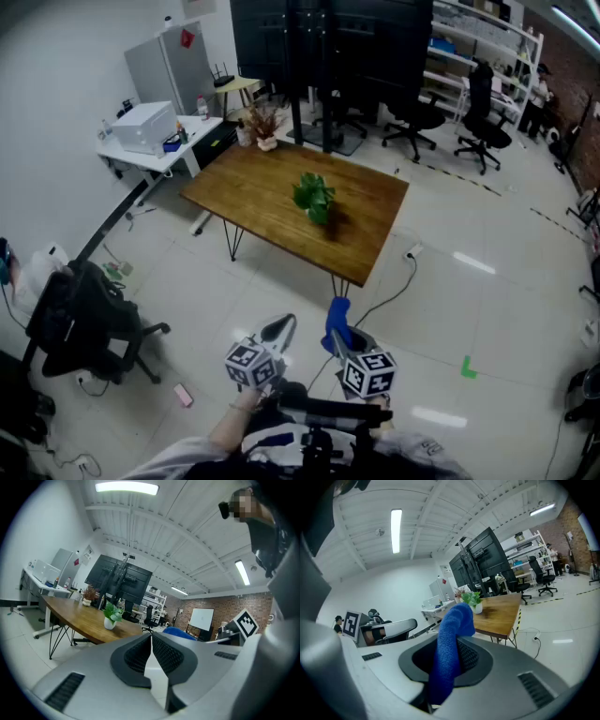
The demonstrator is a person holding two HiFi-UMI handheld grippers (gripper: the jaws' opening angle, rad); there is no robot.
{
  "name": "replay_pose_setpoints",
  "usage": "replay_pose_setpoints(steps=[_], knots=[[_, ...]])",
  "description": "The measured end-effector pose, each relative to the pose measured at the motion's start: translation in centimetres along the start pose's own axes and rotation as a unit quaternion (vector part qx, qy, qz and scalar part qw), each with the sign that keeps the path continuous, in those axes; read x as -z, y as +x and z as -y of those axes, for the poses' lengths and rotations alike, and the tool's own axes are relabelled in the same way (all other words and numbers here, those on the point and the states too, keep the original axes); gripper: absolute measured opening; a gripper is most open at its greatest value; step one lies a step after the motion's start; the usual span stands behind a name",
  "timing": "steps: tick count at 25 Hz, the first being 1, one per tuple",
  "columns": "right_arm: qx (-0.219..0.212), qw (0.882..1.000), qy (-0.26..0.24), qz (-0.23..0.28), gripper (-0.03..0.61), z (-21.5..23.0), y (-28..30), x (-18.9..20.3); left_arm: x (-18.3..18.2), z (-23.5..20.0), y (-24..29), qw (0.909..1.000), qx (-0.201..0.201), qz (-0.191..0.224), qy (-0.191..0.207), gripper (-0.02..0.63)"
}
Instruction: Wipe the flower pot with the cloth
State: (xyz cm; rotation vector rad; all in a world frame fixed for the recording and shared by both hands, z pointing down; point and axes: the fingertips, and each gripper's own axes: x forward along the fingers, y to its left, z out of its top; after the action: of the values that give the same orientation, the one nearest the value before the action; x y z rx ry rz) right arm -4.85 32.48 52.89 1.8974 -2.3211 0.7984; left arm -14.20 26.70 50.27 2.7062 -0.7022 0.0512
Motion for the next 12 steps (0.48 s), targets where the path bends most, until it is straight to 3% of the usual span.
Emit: replay_pose_setpoints(steps=[12], knots=[[0.012,1.000,-0.001,-0.013,0.066,4.5,4.8,-2.1,-1.6,-5.8,6.0,0.9995,-0.011,0.014,-0.028,0.012]])
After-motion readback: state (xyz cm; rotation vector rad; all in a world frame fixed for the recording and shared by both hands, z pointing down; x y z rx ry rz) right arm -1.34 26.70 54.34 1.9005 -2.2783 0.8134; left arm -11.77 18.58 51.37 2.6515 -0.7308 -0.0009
